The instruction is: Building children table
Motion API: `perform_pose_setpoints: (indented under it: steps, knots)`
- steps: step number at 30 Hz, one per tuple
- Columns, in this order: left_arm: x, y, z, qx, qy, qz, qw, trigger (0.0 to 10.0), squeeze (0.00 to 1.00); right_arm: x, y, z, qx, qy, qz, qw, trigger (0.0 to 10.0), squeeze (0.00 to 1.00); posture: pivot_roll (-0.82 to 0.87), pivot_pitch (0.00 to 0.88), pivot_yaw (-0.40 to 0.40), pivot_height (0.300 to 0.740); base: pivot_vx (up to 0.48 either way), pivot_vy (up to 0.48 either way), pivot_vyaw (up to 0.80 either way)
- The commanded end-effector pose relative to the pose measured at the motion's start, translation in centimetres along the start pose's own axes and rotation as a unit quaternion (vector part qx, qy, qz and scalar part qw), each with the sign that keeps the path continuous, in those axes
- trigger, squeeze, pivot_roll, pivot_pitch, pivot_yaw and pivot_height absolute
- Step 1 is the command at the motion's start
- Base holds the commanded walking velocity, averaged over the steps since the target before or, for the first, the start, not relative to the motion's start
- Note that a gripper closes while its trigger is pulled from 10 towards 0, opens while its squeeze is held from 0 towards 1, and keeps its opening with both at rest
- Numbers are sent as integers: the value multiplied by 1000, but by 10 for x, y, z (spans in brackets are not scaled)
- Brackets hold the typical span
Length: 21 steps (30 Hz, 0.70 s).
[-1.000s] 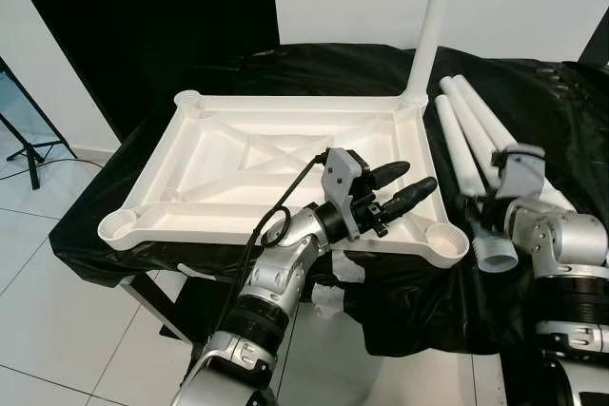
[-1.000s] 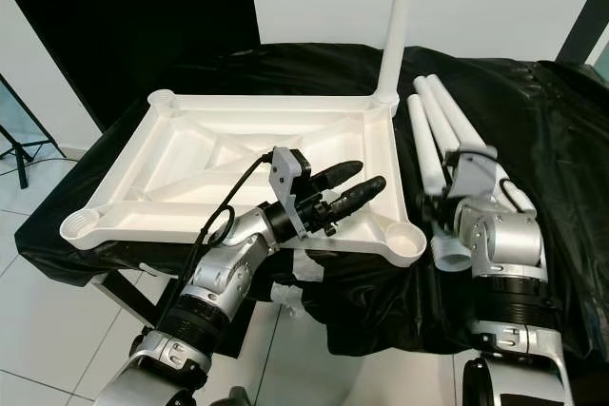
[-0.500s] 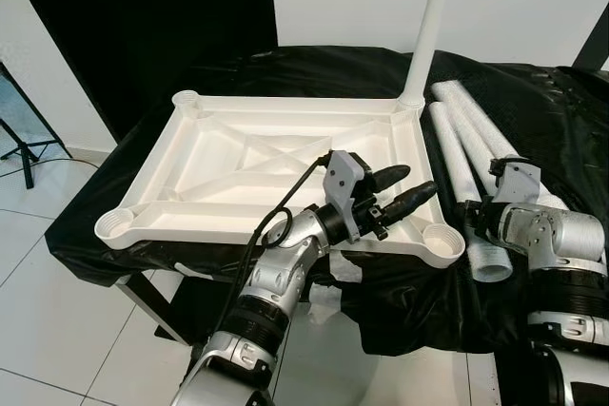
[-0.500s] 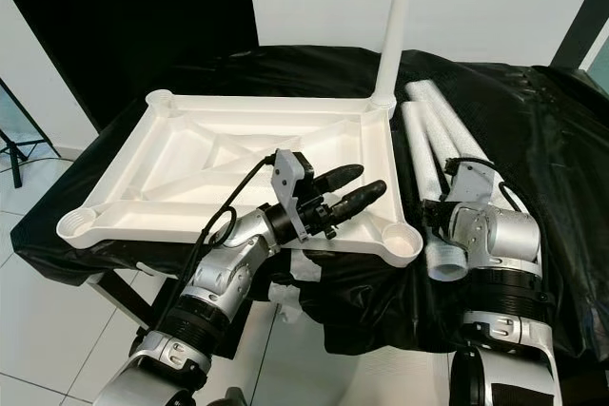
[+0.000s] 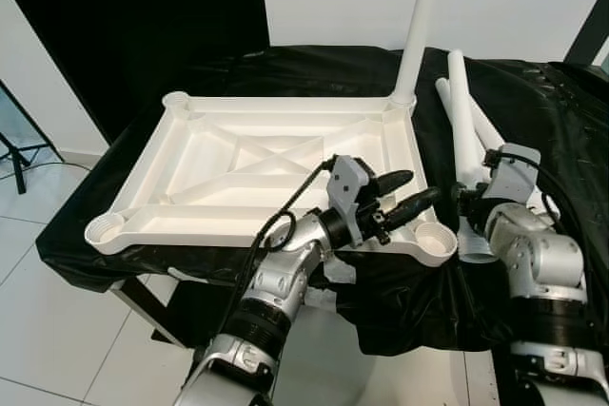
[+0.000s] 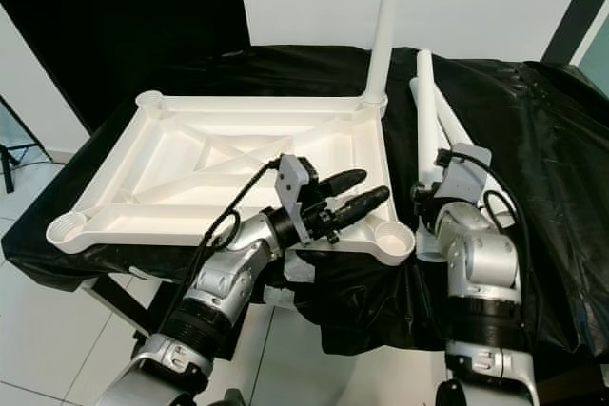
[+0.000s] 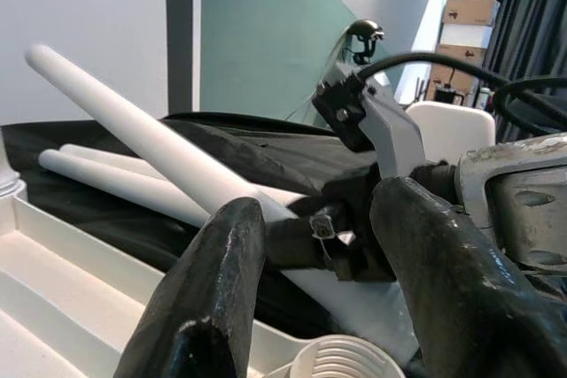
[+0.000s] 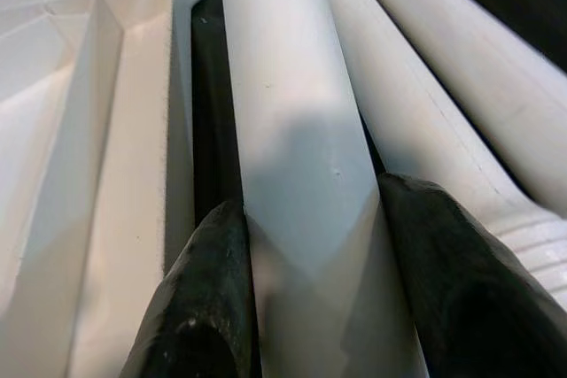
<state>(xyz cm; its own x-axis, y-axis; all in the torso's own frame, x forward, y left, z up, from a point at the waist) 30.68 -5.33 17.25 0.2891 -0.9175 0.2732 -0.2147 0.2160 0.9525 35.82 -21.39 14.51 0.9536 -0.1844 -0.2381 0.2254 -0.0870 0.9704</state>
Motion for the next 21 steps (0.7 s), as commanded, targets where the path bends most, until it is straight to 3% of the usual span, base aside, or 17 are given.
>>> perform_pose_setpoints:
  steps: [1, 2, 3, 4, 5, 6, 7, 9, 12, 16, 18, 19, 21]
  knots:
    - [-1, -4, -5, 2, 28, -11, 1000, 10000, 0, -8, 23, -14, -59, 8, 78, 995, 0, 0, 97, 0, 24, 740, 0, 0, 0]
    - [-1, -4, -5, 2, 28, -11, 1000, 10000, 0, -8, 23, -14, -59, 8, 78, 995, 0, 0, 97, 0, 24, 740, 0, 0, 0]
    - [0, -3, -5, -1, 27, -7, 1000, 10000, 0, -13, 33, -14, -105, -11, 122, 987, 1412, 0, 97, 0, 25, 740, 0, 0, 0]
    - [0, -3, -5, -1, 27, -7, 1000, 10000, 0, -13, 33, -14, -105, -11, 122, 987, 1412, 0, 97, 0, 25, 740, 0, 0, 0]
    - [0, -1, -5, -6, 28, -1, 1000, 10000, 0, -18, 40, -9, -143, -36, 158, 976, 4549, 0, 97, 0, 27, 740, 0, 0, 0]
    - [0, -1, -5, -6, 28, -1, 1000, 10000, 0, -18, 40, -9, -143, -36, 158, 976, 4549, 0, 97, 0, 27, 740, 0, 0, 0]
    - [0, 1, -6, -11, 30, 5, 999, 10000, 0, -22, 45, -2, -170, -69, 185, 965, 10000, 0, 96, 0, 29, 740, 0, 0, 0]
    - [1, 5, -9, -18, 33, 14, 999, 10000, 0, -29, 53, 10, -196, -111, 222, 949, 10000, 0, 97, 0, 31, 740, 0, 0, 0]
    - [0, 6, -10, -20, 35, 17, 999, 10000, 0, -33, 57, 13, -210, -124, 239, 940, 10000, 0, 97, 0, 35, 740, 0, 0, 0]
    - [0, 7, -11, -20, 36, 18, 999, 10000, 0, -43, 68, 16, -235, -152, 281, 918, 10000, 0, 96, 0, 38, 740, 0, 0, 0]
    - [1, 11, -14, -23, 38, 25, 999, 10000, 0, -51, 81, 5, -269, -149, 328, 893, 10000, 0, 96, 0, 41, 740, 0, 0, 0]
    - [1, 11, -14, -23, 38, 25, 999, 10000, 0, -51, 81, 5, -269, -149, 328, 893, 10000, 0, 96, 0, 41, 740, 0, 0, 0]
    - [2, 17, -18, -33, 43, 39, 998, 10000, 0, -57, 87, -5, -298, -137, 363, 872, 10000, 0, 98, 0, 40, 740, 0, 0, 0]
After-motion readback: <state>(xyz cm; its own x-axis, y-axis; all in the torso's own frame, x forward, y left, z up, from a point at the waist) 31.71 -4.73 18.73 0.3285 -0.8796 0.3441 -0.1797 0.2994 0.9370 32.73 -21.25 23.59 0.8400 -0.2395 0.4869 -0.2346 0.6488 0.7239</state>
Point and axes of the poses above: a point about 5 cm out from each wrist's last joint towards the gripper, its own x axis pointing out of the wrist towards the gripper, its own y axis along the axis of the wrist's last joint, z = x × y, the point moved 5 cm from there along x, pointing out of the wrist towards the gripper, and after that the axes turned 8 degrees about x, right-handed, at the moved point
